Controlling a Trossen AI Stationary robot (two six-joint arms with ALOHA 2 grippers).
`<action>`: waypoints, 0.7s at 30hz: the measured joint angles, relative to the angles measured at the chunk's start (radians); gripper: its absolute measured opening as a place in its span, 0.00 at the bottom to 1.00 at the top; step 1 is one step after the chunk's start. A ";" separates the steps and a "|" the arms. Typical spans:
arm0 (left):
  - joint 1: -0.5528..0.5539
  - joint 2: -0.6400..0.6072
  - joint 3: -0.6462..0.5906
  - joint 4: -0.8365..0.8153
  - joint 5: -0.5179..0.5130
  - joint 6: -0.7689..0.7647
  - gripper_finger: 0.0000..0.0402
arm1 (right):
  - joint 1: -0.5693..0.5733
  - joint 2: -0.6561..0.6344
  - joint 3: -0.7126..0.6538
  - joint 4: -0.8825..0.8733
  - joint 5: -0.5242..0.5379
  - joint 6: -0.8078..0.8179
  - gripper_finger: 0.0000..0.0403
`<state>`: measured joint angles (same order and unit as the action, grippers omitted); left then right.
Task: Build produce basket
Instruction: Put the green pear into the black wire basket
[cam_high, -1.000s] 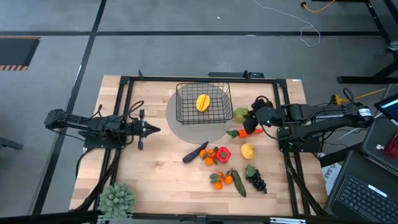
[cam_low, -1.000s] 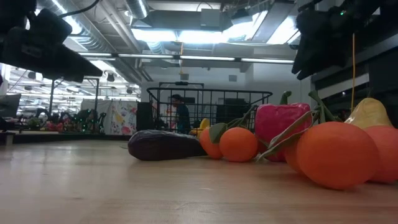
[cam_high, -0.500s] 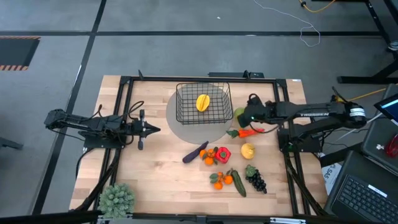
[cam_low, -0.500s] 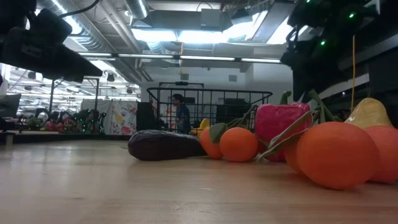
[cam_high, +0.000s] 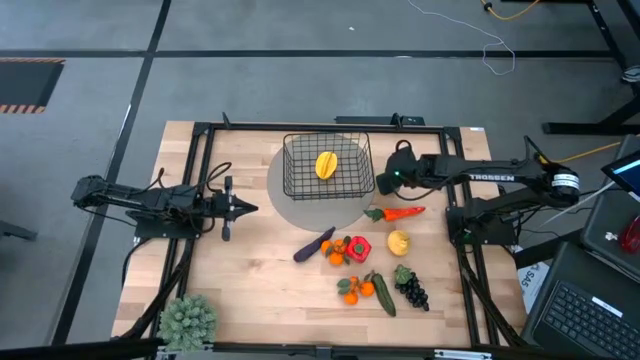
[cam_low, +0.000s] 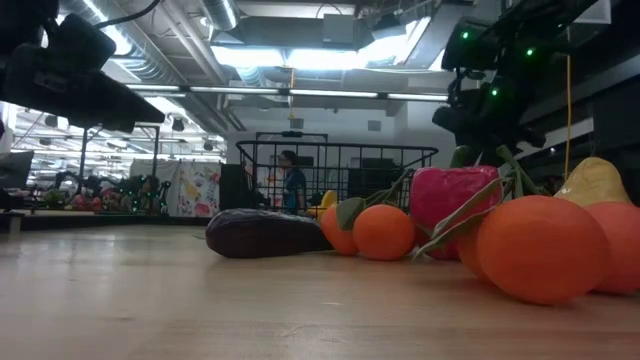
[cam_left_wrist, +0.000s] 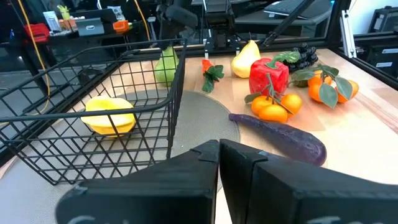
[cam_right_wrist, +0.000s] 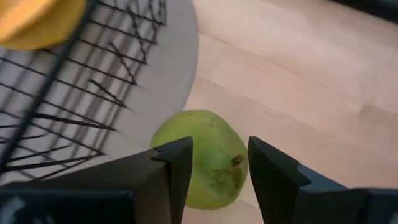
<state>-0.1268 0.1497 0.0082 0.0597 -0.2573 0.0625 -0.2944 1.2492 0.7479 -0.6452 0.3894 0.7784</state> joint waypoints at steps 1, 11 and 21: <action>0.000 0.000 0.000 0.000 0.000 0.000 0.01 | -0.003 0.008 0.000 -0.005 -0.005 0.000 0.36; 0.000 0.000 0.000 0.000 0.000 0.000 0.01 | -0.005 0.018 0.000 -0.005 -0.017 -0.020 0.36; 0.000 0.000 0.000 0.000 0.000 0.000 0.01 | -0.005 0.009 0.000 -0.003 0.012 -0.024 0.35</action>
<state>-0.1268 0.1497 0.0082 0.0597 -0.2573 0.0624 -0.2993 1.2587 0.7479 -0.6481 0.4011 0.7540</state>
